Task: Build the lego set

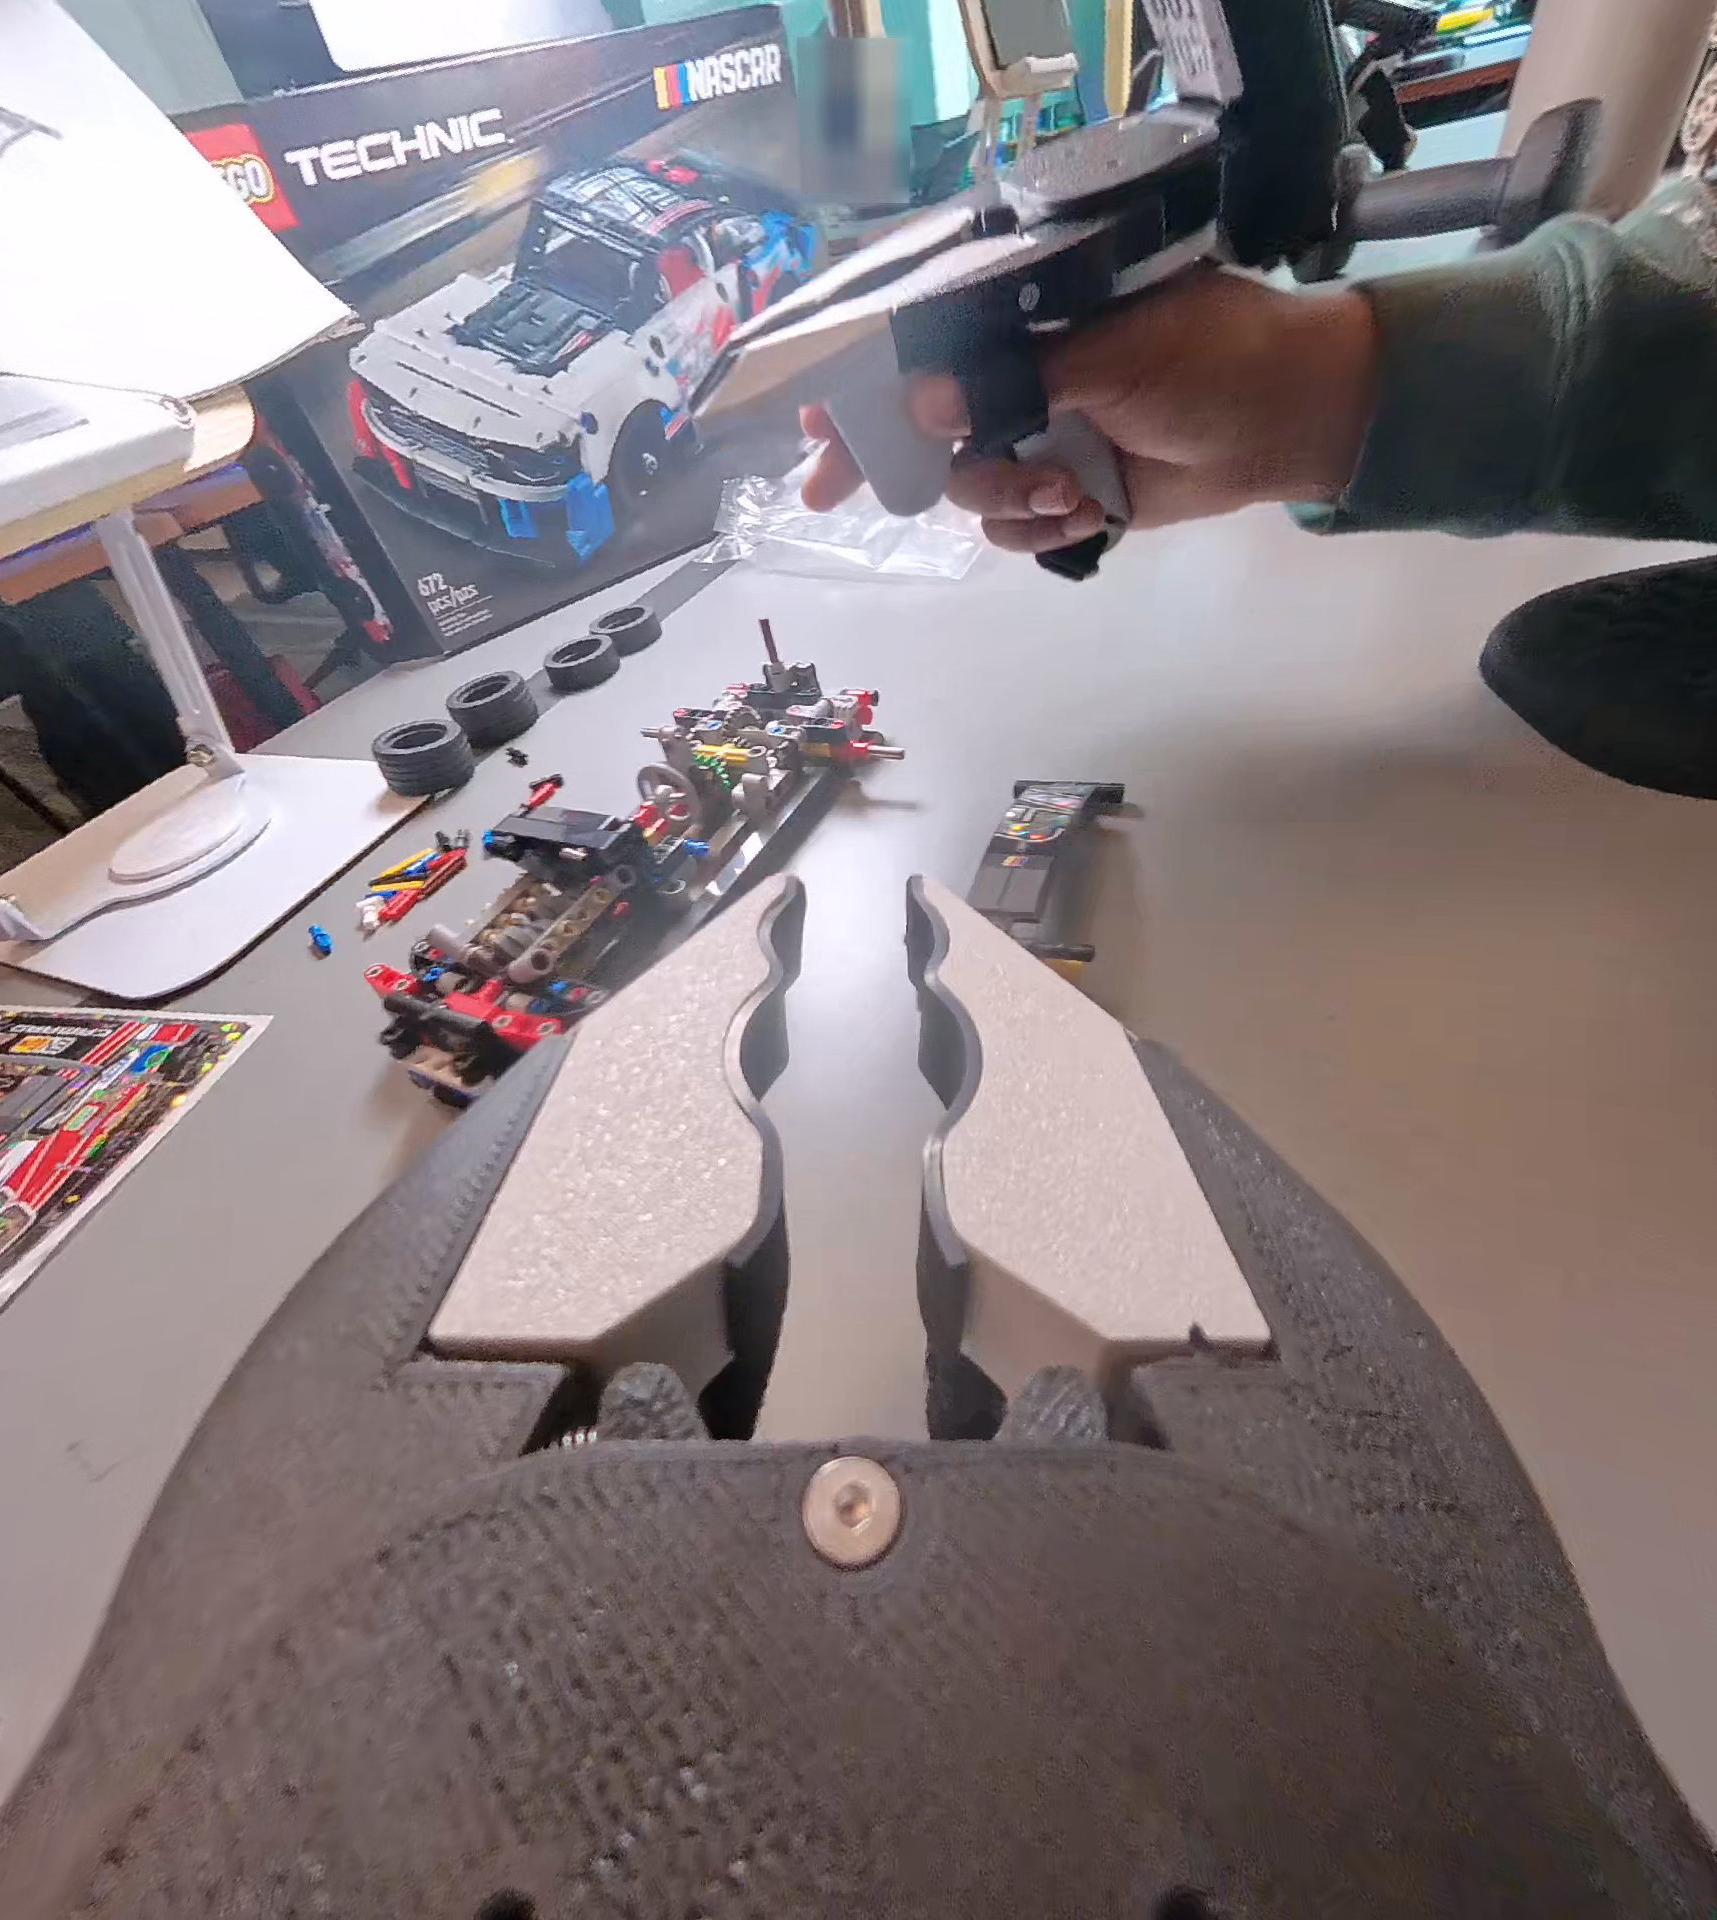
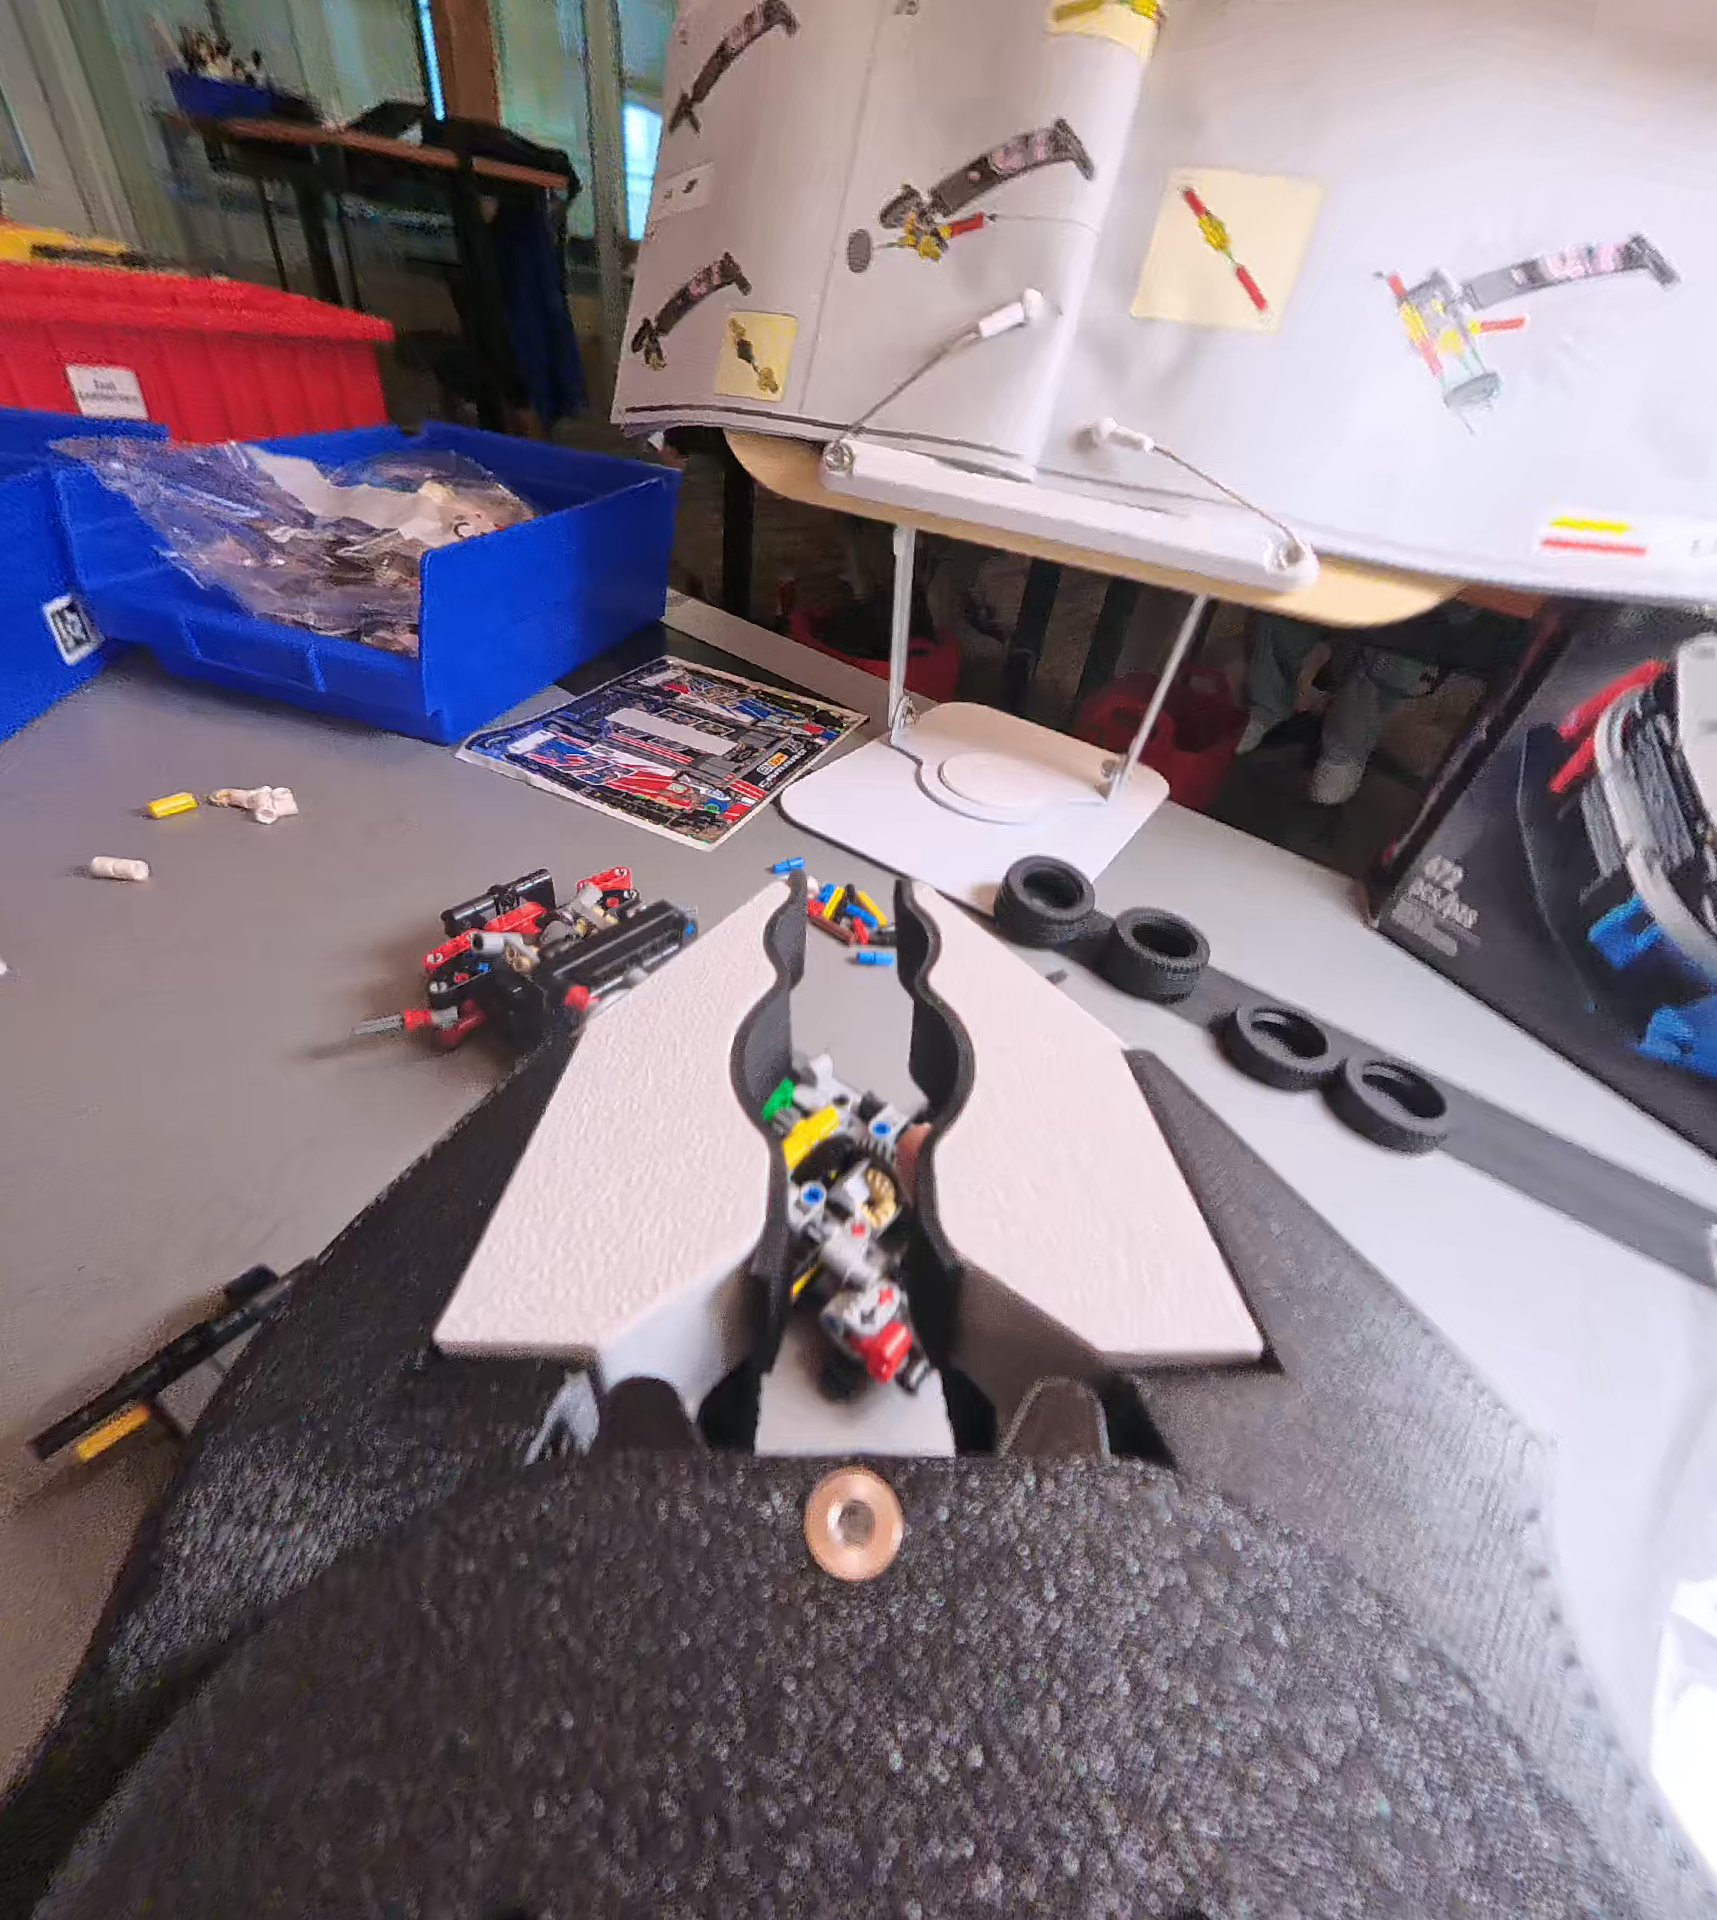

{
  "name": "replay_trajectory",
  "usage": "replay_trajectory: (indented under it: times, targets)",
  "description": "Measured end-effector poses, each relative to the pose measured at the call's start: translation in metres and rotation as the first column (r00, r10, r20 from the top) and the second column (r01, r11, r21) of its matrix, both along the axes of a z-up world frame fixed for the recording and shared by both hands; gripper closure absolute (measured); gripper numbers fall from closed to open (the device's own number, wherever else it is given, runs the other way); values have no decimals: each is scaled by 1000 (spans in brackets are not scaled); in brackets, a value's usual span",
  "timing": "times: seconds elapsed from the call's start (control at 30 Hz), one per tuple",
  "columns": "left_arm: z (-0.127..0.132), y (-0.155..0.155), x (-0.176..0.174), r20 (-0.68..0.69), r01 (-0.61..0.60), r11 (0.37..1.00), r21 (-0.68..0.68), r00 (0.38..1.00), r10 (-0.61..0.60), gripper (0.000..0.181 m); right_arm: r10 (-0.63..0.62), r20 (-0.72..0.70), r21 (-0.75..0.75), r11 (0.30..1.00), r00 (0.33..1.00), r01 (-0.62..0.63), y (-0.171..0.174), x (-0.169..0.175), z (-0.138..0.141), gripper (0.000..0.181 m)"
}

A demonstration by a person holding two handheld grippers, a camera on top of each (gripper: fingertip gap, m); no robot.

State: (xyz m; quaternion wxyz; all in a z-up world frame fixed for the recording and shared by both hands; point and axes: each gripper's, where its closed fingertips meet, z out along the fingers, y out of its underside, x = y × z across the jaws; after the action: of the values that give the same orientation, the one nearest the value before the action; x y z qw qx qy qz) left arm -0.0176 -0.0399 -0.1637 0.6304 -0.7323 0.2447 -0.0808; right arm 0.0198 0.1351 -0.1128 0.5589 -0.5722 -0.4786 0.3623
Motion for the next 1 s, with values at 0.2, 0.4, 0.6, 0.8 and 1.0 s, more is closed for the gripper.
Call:
replay_trajectory:
  times: [0.2,0.4,0.6,0.8,1.0]
  targets:
    - [-2,4,4,-8,-59,998,-3,998,59,161,-56,-142,-60,997,988,48,1,22,-10,168]
    - [14,13,-49,141,-233,972,40,964,225,147,-33,-148,29,999,988,38,-7,25,-8,167]
    - [24,12,-78,238,-299,953,54,930,278,143,-19,-141,48,998,990,26,-9,26,-10,167]
    - [25,10,-80,225,-298,952,66,934,276,143,-17,-127,40,999,992,22,-9,23,-17,167]
    - [27,9,-82,248,-290,955,60,931,267,143,-25,-115,14,1000,993,27,-4,22,-25,167]
